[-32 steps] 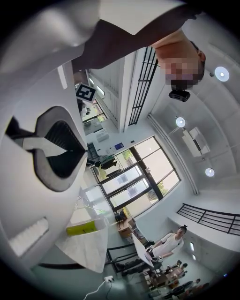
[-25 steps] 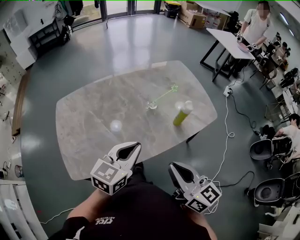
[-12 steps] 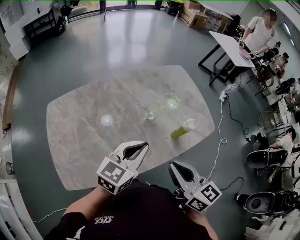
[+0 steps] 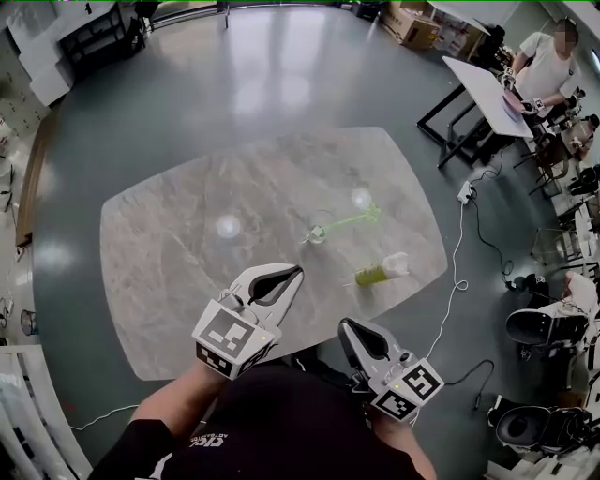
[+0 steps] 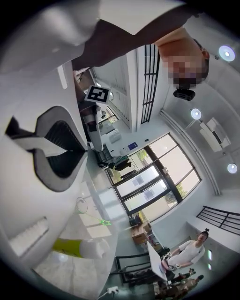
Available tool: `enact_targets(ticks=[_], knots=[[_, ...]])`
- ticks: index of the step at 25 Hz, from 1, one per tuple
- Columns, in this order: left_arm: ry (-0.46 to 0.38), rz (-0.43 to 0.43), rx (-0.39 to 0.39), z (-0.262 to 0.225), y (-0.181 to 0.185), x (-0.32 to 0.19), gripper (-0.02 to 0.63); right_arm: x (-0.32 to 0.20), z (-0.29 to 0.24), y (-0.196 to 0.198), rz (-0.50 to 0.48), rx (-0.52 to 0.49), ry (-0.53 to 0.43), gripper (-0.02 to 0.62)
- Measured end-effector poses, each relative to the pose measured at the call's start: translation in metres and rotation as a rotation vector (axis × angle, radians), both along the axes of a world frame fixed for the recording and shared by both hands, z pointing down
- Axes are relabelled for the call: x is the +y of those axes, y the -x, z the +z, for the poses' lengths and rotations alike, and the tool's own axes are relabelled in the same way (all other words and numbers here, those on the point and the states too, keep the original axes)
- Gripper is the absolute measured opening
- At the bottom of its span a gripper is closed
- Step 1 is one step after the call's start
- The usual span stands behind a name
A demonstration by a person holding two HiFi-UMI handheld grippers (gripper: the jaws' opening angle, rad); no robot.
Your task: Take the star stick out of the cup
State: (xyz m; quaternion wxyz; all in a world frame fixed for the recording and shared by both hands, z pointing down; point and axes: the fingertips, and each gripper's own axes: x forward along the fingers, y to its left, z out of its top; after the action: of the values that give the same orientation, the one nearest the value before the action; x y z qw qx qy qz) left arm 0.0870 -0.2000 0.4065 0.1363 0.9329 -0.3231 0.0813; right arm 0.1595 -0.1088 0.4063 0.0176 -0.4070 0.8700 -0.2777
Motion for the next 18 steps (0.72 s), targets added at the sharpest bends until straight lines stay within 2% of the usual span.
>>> enact_targets(ticks=[4, 7, 9, 15, 18], knots=[[-0.021, -0.003, -0.024, 0.002, -0.013, -0.019, 0.003, -0.013, 0.003, -0.004, -0.029, -0.013, -0.007, 0.011], [0.003, 0.012, -0.009, 0.006, -0.028, -0.033, 0.006, -0.021, 0.013, -0.014, -0.023, -0.045, 0.021, 0.011], [0.013, 0.021, -0.007, 0.009, -0.036, -0.042, 0.037, -0.025, 0.018, -0.020, -0.023, -0.056, 0.033, 0.011], [-0.013, 0.048, -0.082, 0.025, -0.061, -0.067, 0.098, -0.035, 0.031, -0.031, -0.024, -0.089, 0.060, 0.011], [0.007, 0.055, -0.084, 0.039, -0.069, -0.080, 0.129, -0.038, 0.042, -0.032, -0.030, -0.102, 0.085, 0.011]])
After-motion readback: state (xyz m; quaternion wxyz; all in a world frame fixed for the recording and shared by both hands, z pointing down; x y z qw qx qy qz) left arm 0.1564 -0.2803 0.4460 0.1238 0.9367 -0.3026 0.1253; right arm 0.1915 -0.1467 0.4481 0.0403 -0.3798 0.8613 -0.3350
